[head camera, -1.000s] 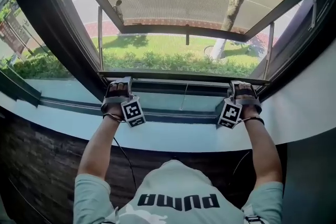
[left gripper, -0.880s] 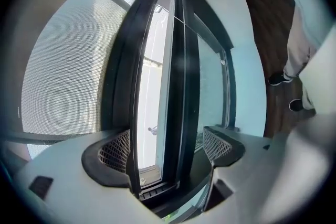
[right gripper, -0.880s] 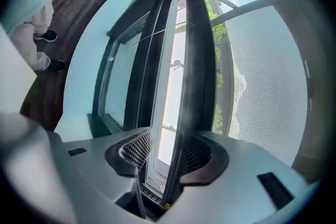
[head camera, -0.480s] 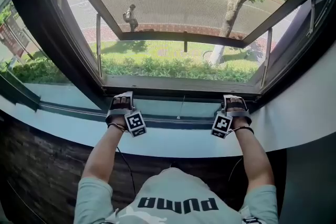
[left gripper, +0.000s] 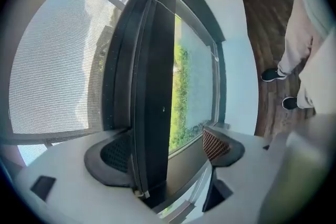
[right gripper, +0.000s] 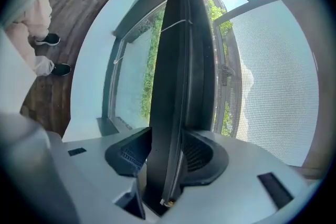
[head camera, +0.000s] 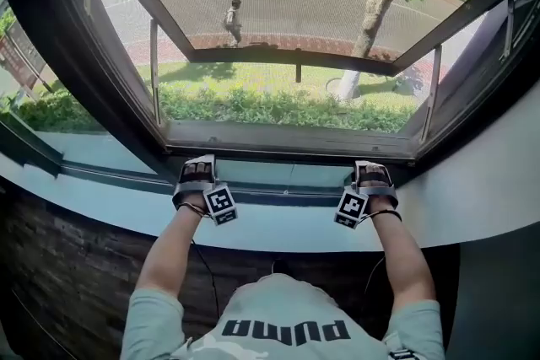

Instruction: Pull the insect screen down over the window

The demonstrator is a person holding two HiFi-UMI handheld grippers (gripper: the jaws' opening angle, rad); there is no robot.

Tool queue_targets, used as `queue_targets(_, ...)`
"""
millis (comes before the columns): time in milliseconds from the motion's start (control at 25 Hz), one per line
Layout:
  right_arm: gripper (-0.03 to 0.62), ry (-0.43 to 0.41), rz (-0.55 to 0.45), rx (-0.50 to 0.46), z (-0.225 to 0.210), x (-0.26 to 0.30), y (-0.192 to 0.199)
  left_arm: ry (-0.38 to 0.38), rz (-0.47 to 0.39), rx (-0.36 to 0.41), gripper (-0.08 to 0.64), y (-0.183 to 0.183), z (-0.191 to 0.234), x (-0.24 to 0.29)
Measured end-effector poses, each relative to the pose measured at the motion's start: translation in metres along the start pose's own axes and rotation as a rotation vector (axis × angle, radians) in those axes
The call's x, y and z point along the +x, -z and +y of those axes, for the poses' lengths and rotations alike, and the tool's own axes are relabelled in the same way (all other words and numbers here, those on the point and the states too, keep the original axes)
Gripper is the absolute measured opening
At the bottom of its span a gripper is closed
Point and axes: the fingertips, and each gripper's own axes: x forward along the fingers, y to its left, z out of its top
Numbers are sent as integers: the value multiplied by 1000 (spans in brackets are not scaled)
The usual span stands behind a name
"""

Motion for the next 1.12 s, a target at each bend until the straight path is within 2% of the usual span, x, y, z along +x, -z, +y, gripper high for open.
queue_targets(120, 175, -44, -4, -15, -2, 0, 2, 26, -2, 5, 400, -1, 6, -2)
queue_targets(240, 170, -36, -8, -26, -3, 0, 1, 31, -10, -5, 397, -1, 5, -3)
queue_targets(440, 159, 55, -23, 11, -7, 4, 1, -61, -38, -21, 394, -3, 8, 1)
queue_targets(600, 153, 140, -7, 24, -4, 4, -2, -132, -8, -62, 393, -2, 6, 4)
queue_targets(800, 153, 248, 34, 53, -8, 8, 1, -175, -7, -98, 393, -6, 10, 5)
queue_targets(880, 153, 335, 48, 40, -14, 7, 6, -262, -10, -91, 391, -8, 18, 6)
queue_targets(1000, 144, 422, 72, 2, -17, 6, 7, -467, 37, -71, 388, -4, 45, -4)
queue_targets(1040, 144, 415, 84, 2, -18, 6, 7, -500, 43, -89, 387, -4, 53, -7)
queue_targets(1120, 144, 331, 79, 45, -11, 7, 2, -501, 35, -130, 379, -7, 57, -10)
